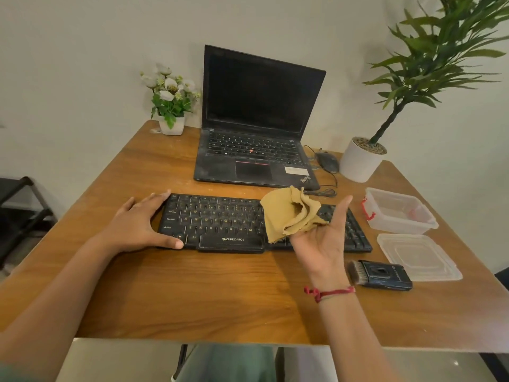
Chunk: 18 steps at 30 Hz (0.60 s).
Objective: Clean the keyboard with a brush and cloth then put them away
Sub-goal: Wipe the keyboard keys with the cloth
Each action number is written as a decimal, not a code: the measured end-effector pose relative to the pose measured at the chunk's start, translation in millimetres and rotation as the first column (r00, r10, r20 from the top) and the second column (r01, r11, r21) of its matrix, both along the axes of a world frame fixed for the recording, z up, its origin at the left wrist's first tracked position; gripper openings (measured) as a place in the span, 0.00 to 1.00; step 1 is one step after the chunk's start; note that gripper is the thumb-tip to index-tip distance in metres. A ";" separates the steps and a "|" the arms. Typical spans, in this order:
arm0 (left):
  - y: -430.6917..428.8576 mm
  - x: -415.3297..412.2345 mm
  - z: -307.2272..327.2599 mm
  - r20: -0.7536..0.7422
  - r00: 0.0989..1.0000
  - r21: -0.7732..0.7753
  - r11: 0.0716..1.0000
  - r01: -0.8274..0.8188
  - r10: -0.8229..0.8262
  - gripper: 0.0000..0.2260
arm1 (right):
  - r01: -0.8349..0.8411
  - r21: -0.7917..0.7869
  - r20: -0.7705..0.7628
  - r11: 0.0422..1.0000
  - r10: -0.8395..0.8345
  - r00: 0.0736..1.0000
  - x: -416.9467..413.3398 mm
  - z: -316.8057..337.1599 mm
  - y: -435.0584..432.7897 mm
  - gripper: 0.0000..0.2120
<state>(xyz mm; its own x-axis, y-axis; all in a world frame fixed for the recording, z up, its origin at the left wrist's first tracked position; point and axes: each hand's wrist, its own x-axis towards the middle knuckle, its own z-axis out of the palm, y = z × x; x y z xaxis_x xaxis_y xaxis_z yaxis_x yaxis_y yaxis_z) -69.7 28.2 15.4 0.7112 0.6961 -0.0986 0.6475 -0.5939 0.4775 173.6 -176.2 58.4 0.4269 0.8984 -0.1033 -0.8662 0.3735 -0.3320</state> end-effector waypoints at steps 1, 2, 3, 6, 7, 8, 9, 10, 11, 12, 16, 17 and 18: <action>-0.3 -0.2 0.2 0.002 1.000 -0.007 1.000 0.001 -0.001 0.68 | -0.006 0.021 -0.025 1.000 0.006 1.000 -4.0 -1.4 0.4 0.49; 0.4 -0.7 -0.8 0.011 1.000 -0.007 1.000 0.005 -0.005 0.68 | -0.001 0.016 -0.032 1.000 0.001 0.999 -7.9 -2.6 1.3 0.50; 1.9 -1.4 -2.6 0.024 1.000 -0.001 1.000 0.010 -0.010 0.68 | 0.014 -0.029 -0.016 0.999 -0.015 1.000 -10.5 -5.3 2.4 0.51; 7.0 -2.5 -7.6 0.035 0.999 0.004 1.000 0.021 -0.022 0.66 | 0.057 -0.184 0.000 0.981 -0.058 0.998 -17.7 -8.0 4.5 0.51; 7.8 -2.6 -8.4 0.035 0.999 0.004 1.000 0.027 -0.027 0.66 | 0.071 -0.194 -0.018 0.978 -0.076 0.997 -19.4 -8.5 5.9 0.52; 8.6 -2.6 -9.0 0.037 0.999 0.006 0.999 0.032 -0.032 0.66 | 0.086 -0.186 -0.041 0.979 -0.096 0.995 -21.2 -8.3 7.1 0.52; 9.3 -2.5 -9.8 0.040 0.999 0.008 0.999 0.036 -0.036 0.66 | 0.098 -0.169 -0.064 0.981 -0.110 0.992 -23.0 -7.8 8.5 0.51; 10.2 -2.7 -10.7 0.041 0.998 0.010 0.999 0.038 -0.038 0.66 | 0.097 -0.157 -0.087 0.983 -0.112 0.990 -25.4 -7.5 10.1 0.49; 11.0 -3.1 -11.5 0.045 0.998 0.008 0.999 0.036 -0.036 0.65 | 0.083 -0.154 -0.094 0.985 -0.099 0.991 -29.3 -6.1 11.1 0.44; 11.7 -3.5 -12.4 0.052 0.998 0.006 0.999 0.033 -0.033 0.65 | 0.055 -0.155 -0.078 0.986 -0.068 0.995 -34.0 -3.9 11.1 0.36; 13.3 -3.6 -16.0 0.069 0.997 0.023 0.999 0.029 -0.031 0.63 | -0.038 -0.117 -0.029 0.992 0.035 0.999 -42.9 0.6 8.6 0.15; 13.6 -3.5 -16.7 0.066 0.997 0.029 0.999 0.030 -0.032 0.62 | -0.062 -0.097 -0.047 0.993 0.058 0.997 -43.4 0.1 7.8 0.17; 13.9 -3.5 -17.3 0.061 0.998 0.035 0.999 0.032 -0.034 0.62 | -0.077 -0.091 -0.080 0.993 0.069 0.994 -44.5 -1.1 6.4 0.20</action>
